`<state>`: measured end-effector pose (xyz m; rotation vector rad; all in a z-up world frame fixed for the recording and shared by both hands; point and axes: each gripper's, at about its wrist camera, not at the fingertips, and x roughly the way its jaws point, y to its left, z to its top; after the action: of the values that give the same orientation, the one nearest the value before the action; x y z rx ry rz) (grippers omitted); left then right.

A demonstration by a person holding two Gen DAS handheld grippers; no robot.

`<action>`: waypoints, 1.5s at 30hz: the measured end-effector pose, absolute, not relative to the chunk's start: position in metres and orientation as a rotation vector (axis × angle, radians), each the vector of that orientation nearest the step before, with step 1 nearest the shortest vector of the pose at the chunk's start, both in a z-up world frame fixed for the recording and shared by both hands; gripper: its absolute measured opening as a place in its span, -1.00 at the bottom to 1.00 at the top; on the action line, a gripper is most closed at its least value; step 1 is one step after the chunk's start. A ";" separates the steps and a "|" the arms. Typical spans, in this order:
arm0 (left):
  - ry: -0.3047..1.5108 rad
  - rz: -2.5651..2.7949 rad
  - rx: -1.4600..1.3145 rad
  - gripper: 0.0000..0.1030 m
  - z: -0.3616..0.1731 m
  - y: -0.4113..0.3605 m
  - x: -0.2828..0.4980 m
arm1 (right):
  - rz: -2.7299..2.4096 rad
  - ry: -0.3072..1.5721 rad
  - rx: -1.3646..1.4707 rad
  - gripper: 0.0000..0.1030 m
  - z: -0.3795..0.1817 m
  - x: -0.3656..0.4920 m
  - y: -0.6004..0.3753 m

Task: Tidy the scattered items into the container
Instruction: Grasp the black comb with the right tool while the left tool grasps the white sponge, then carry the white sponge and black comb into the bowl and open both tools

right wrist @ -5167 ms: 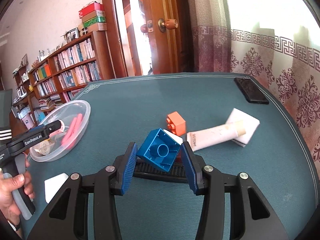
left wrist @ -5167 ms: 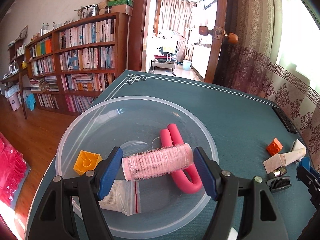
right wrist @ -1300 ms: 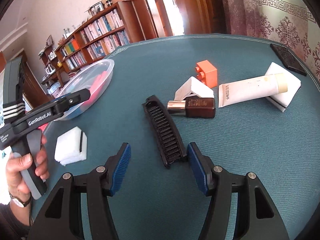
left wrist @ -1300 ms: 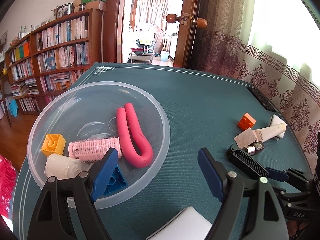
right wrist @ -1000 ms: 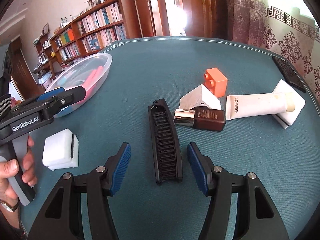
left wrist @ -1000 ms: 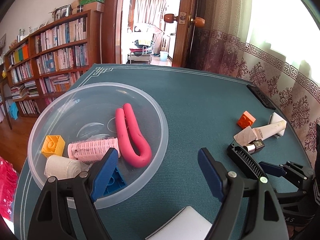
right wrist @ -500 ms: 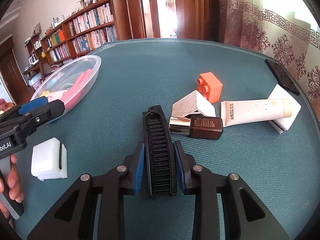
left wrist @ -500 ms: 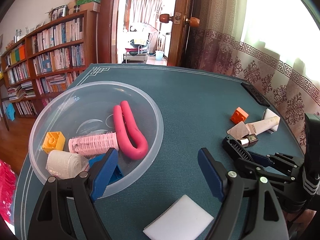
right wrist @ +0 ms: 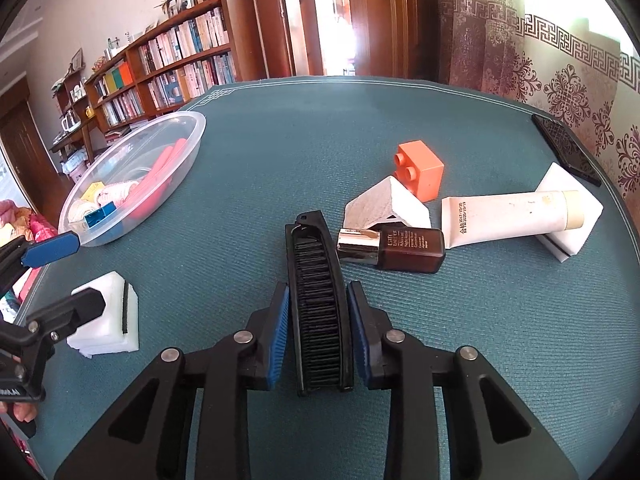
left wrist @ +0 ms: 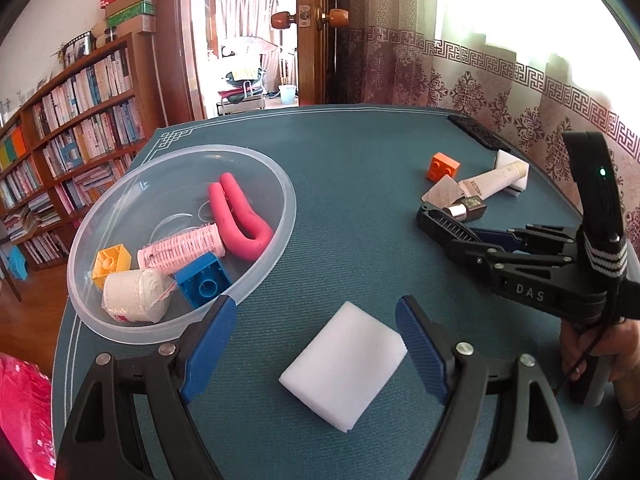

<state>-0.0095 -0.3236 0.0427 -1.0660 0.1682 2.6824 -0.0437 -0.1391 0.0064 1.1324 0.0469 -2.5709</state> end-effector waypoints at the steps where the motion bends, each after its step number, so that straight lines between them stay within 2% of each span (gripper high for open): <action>1: 0.193 2.666 -1.075 0.65 0.040 -0.321 -0.008 | -2.570 0.048 1.133 -0.39 0.006 -0.043 -0.139; 9: 0.280 2.549 -1.104 0.65 0.027 -0.306 -0.007 | -2.571 0.053 1.134 -0.39 0.006 -0.041 -0.140; 19: 0.261 2.524 -1.135 0.66 0.019 -0.305 -0.005 | -2.573 0.039 1.130 -0.40 0.005 -0.040 -0.138; 20: 0.252 2.527 -1.134 0.63 0.020 -0.305 -0.005 | -2.573 0.029 1.129 -0.40 0.005 -0.040 -0.137; 22: 0.237 2.524 -1.130 0.37 0.020 -0.306 -0.004 | -2.575 0.011 1.126 -0.41 0.006 -0.040 -0.135; 24: 0.205 2.515 -1.130 -0.01 0.021 -0.308 -0.005 | -2.576 -0.002 1.123 -0.42 0.006 -0.039 -0.134; 27: 0.162 2.511 -1.117 -0.30 0.024 -0.311 -0.004 | -2.582 -0.003 1.115 -0.42 0.007 -0.038 -0.135; 37: 0.046 2.633 -1.074 -0.33 0.042 -0.345 -0.013 | -2.577 -0.054 1.097 -0.43 0.009 -0.040 -0.137; 45: -0.037 2.741 -0.976 -0.33 0.072 -0.377 -0.028 | -2.580 -0.017 1.049 -0.43 0.021 -0.042 -0.156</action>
<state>-0.0279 -0.3769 0.0718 -0.9757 -0.0372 2.7410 -0.0425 -0.1561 0.0211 1.0491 -0.0168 -2.5801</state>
